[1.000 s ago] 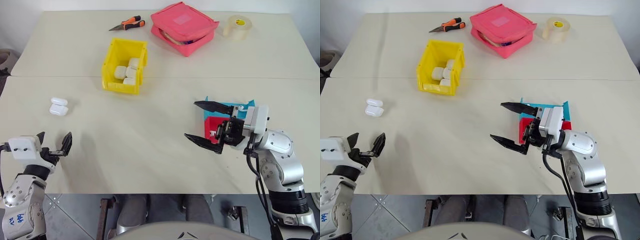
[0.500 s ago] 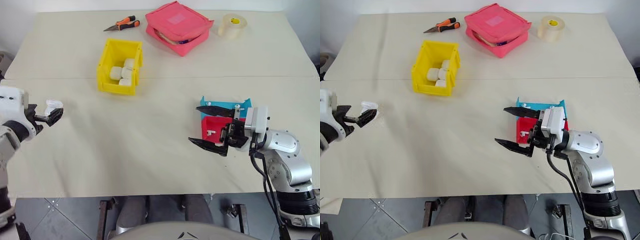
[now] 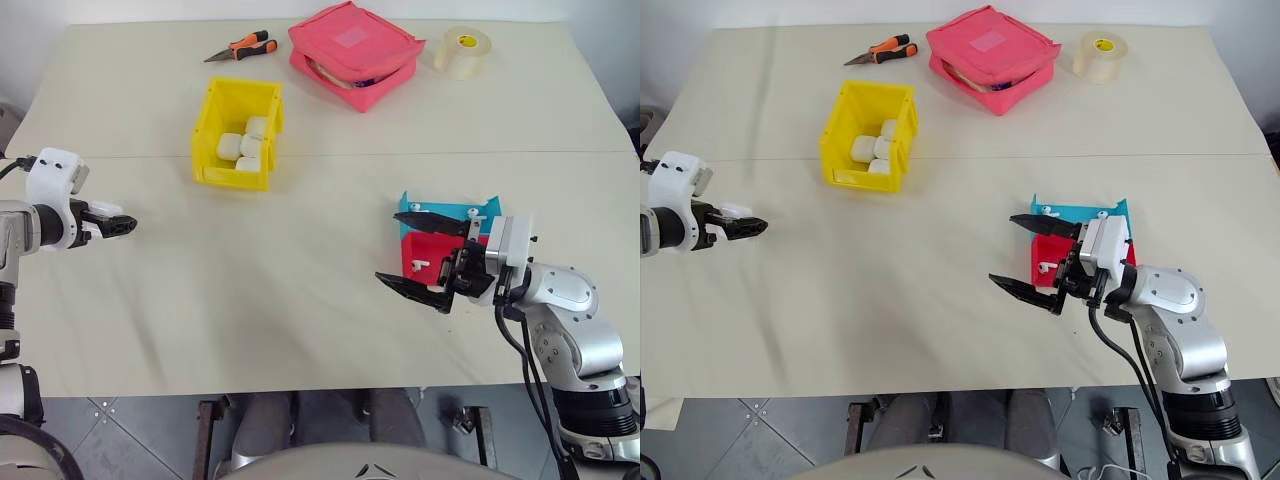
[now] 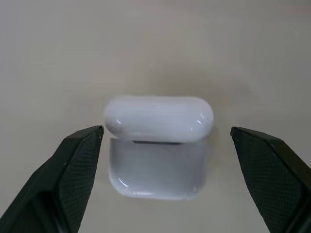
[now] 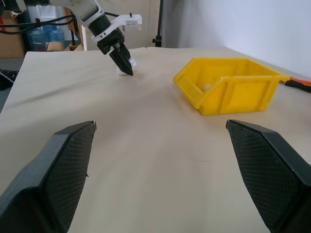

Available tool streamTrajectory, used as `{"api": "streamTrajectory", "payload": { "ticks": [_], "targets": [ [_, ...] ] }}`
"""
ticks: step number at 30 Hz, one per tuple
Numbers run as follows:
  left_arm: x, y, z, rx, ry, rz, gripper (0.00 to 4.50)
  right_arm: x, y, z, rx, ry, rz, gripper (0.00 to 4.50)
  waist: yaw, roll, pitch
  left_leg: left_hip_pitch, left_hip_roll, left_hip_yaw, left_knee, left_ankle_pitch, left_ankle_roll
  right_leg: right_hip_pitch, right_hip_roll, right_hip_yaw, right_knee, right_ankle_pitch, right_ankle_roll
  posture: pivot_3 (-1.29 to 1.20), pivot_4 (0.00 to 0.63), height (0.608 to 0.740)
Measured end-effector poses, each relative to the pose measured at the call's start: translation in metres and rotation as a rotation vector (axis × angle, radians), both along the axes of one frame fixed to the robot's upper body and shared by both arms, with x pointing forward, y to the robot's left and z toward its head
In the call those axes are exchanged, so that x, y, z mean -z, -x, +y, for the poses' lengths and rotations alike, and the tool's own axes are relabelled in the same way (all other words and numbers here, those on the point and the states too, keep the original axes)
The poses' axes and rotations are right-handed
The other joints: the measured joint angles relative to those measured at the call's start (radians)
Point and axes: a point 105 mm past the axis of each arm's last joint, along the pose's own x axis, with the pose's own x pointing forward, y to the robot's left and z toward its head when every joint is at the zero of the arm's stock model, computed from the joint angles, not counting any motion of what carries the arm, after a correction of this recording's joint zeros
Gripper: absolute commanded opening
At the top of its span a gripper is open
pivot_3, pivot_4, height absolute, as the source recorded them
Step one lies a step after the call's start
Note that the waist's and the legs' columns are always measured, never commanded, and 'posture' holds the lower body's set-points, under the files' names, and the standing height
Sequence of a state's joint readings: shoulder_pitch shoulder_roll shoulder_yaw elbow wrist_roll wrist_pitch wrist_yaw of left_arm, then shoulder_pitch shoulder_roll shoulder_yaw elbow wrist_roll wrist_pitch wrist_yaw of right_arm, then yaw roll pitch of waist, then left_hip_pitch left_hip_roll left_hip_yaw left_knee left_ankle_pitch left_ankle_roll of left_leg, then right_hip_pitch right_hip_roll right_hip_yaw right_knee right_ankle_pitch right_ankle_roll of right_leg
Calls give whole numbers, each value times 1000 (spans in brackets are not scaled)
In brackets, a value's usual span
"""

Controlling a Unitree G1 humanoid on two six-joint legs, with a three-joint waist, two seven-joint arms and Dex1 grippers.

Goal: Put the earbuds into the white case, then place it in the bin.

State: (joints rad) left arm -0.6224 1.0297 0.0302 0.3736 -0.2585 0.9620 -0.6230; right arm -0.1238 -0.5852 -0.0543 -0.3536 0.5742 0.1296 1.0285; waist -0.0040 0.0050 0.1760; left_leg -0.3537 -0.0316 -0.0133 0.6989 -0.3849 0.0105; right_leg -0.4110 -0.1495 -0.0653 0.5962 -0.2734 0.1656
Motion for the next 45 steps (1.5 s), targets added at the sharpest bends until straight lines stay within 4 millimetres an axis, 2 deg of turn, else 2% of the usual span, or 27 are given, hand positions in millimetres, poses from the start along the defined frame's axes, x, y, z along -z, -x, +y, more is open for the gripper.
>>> {"api": "streamTrajectory", "payload": {
  "ticks": [15,18,21,22,28,31,35,37,39,43,45],
  "targets": [
    [6,6,3,-34,0,67,4462,1,2,0,19,-5,3,4500,1,0,0,0,0,-1,0,0,0,0,0,0,1,0,0,0,150,740],
    [7,6,5,-46,8,74,3828,1,4,1,20,-6,0,4500,1,0,0,0,0,-1,0,0,0,0,0,0,1,0,0,0,150,740],
    [8,8,4,-49,19,88,2889,2,4,0,29,-8,7,4500,0,0,0,0,0,-1,0,0,0,0,0,0,2,0,0,0,150,740],
    [8,8,3,-50,20,93,2771,3,4,-1,32,-8,11,4500,0,0,0,0,0,-1,0,0,0,0,0,0,1,0,0,0,150,740],
    [9,14,-4,-28,60,76,2771,4,4,-2,40,-9,14,4500,0,0,0,1,1,-3,0,0,0,0,0,1,2,0,0,0,150,740],
    [6,13,-25,67,161,-7,2771,3,3,-3,41,-7,9,4500,1,0,0,0,1,-4,1,0,0,0,-1,1,2,0,0,0,150,740],
    [-9,18,-62,283,295,-194,2771,-2,1,-6,48,-5,-8,4500,3,0,0,0,1,-5,1,0,0,0,-2,1,1,0,0,0,150,740],
    [-20,35,-91,480,390,-332,2771,-2,-2,-11,62,0,-8,4500,1,0,0,1,3,-5,1,-1,-1,0,-2,1,0,0,0,0,150,740],
    [-23,49,-110,605,444,-418,2771,0,-3,-14,70,11,1,4500,1,0,0,0,2,-5,1,-1,-1,0,-1,1,-1,0,0,0,150,740],
    [-32,56,-128,700,519,-595,2771,1,-4,-22,97,18,6,4500,5,0,0,1,3,-5,2,-1,-1,1,0,0,0,0,-1,0,150,740],
    [-34,60,-145,775,517,-666,2771,4,-3,-29,124,32,16,4500,10,0,0,1,1,-5,2,-1,-1,2,-2,0,0,0,-1,0,150,740]
  ]
}}
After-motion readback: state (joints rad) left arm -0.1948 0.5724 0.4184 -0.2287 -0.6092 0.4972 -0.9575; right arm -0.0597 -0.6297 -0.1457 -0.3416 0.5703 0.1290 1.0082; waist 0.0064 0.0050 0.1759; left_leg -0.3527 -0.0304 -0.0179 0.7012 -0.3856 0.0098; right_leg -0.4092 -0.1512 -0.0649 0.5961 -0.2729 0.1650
